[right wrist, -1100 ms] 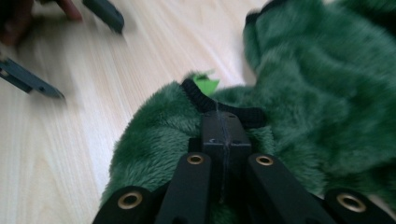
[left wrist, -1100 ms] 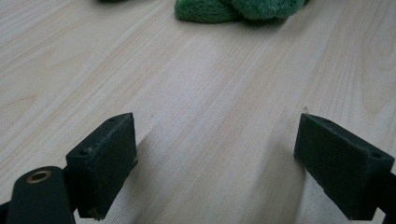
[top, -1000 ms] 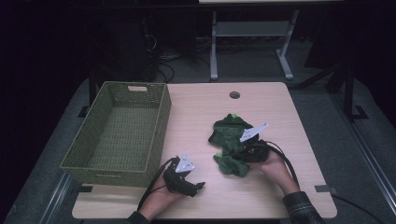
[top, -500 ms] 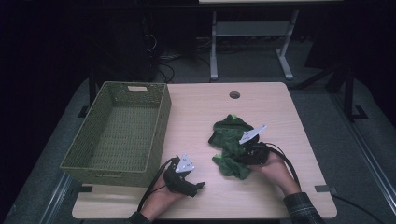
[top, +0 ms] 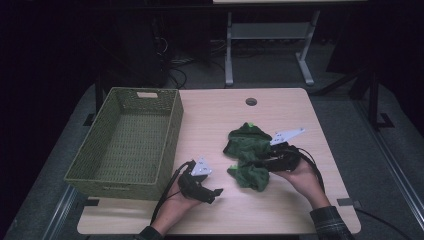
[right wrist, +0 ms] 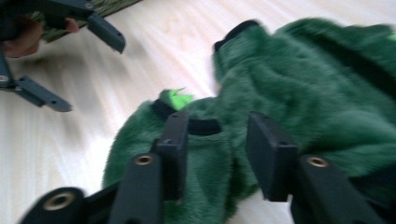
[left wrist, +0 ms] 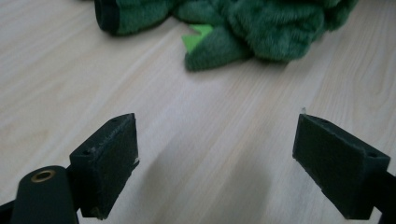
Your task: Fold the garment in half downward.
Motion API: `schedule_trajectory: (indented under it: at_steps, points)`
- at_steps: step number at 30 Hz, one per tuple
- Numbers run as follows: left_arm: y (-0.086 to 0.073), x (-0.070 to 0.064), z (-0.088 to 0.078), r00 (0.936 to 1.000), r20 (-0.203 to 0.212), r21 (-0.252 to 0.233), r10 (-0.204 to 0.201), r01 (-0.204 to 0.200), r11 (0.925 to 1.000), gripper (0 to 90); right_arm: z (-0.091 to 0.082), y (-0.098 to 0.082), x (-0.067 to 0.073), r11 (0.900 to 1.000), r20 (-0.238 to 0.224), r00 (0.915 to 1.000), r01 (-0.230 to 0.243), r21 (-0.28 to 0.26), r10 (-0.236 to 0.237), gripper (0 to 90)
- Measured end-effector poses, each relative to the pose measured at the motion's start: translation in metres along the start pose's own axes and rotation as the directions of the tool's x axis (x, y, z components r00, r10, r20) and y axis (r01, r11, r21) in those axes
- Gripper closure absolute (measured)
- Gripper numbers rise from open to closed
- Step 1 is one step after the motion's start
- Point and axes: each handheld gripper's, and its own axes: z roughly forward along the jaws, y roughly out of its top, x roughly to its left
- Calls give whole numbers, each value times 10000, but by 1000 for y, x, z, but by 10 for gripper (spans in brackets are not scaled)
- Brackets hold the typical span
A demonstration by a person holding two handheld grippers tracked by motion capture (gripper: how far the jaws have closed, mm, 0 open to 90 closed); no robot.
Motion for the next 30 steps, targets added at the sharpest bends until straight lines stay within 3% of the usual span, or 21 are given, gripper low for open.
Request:
schedule_trajectory:
  at_steps: [3, 6, 11, 16, 22, 24, 25, 27, 30]
  points:
    - [8, 5, -2, 9999, 146, 28, 5, -5, 10000, 136, -6, -1, -4, 9996, 171, 9997, -185, -223, 189, 549]
    - [16, 12, -1, 9997, 250, -91, -17, 19, 10000, 136, -11, 2, -8, 9996, 405, 9989, -248, -106, 252, 522]
    - [36, 21, 3, 9990, 433, -149, 76, -70, 9999, 168, -19, 4, -16, 9986, 1170, 9930, -104, -528, 165, 525]
    - [62, 32, 9, 9994, 289, -434, 163, -150, 9989, 238, -24, 11, -33, 9963, 1590, 9848, -609, -613, 699, 558]
    - [90, 58, 22, 9996, -134, -643, 231, -240, 9976, 321, -18, 20, -58, 9927, 1686, 9789, -1082, -542, 1159, 540]
    - [97, 69, 29, 9994, -319, -721, 159, -182, 9972, 363, -15, 23, -66, 9927, 1813, 9763, -1124, -436, 1185, 543]
    - [100, 75, 35, 9995, -309, -766, -24, 0, 9971, 376, -13, 22, -70, 9916, 1853, 9750, -1126, -634, 1225, 550]
    - [105, 86, 44, 9996, -164, -740, -230, 217, 9970, 397, -7, 23, -80, 9892, 1817, 9726, -1393, -458, 1454, 543]
    - [110, 100, 59, 9993, -337, -476, -154, 138, 9988, 439, 2, 24, -90, 9882, 1865, 9706, -1469, -432, 1525, 556]
